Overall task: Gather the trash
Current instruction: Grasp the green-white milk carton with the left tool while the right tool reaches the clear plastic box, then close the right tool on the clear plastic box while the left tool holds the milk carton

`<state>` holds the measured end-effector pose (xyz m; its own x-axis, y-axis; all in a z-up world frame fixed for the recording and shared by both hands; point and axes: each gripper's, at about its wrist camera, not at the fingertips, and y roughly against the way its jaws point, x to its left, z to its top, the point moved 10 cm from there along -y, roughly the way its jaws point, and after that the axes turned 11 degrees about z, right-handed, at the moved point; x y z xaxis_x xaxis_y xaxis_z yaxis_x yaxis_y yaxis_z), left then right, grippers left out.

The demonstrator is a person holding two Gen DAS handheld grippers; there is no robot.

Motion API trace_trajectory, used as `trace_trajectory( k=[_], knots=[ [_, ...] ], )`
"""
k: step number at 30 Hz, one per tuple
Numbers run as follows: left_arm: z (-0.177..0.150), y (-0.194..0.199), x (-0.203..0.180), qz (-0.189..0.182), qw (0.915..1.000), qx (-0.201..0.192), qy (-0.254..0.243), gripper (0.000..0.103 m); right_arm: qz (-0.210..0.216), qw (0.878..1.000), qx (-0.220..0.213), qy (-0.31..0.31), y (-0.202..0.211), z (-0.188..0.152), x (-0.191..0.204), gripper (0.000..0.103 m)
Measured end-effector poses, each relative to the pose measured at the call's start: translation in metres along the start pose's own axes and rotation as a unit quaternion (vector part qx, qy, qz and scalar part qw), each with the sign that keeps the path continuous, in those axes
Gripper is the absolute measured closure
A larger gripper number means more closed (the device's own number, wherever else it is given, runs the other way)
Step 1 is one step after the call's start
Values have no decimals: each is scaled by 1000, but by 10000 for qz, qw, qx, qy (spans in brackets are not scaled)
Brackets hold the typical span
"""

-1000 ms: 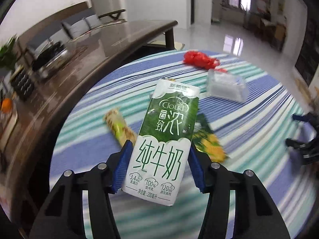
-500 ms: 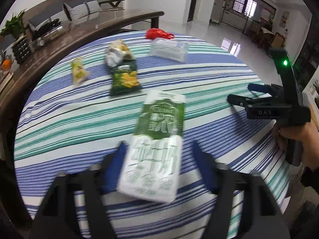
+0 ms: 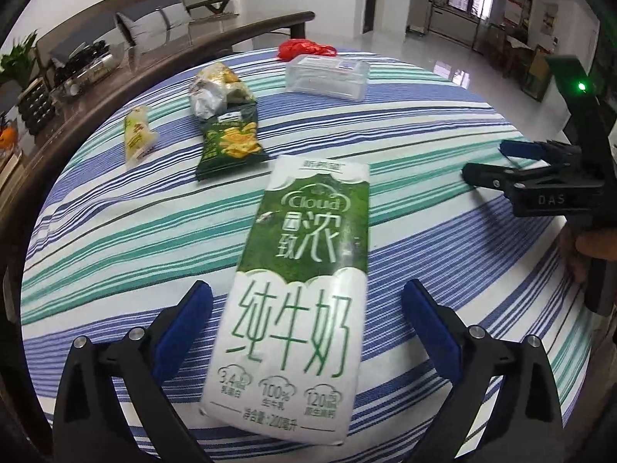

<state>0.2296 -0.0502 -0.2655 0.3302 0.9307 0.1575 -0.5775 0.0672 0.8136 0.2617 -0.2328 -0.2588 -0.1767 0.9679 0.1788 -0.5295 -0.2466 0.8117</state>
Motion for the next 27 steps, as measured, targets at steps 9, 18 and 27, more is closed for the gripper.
trace_trajectory(
  k=[9,18,27],
  knots=[
    [0,-1,-1,3,10000,-29,-33,4,726,9922,456,901,-26,37,13,5],
    [4,-3,0,-5,10000,-32,-62,4,326,9829,708,1670,-87,133,46,5],
    [5,-3,0,18,10000,-21,-54,4,799,9905,667,893,-86,125,49,35]
  ],
)
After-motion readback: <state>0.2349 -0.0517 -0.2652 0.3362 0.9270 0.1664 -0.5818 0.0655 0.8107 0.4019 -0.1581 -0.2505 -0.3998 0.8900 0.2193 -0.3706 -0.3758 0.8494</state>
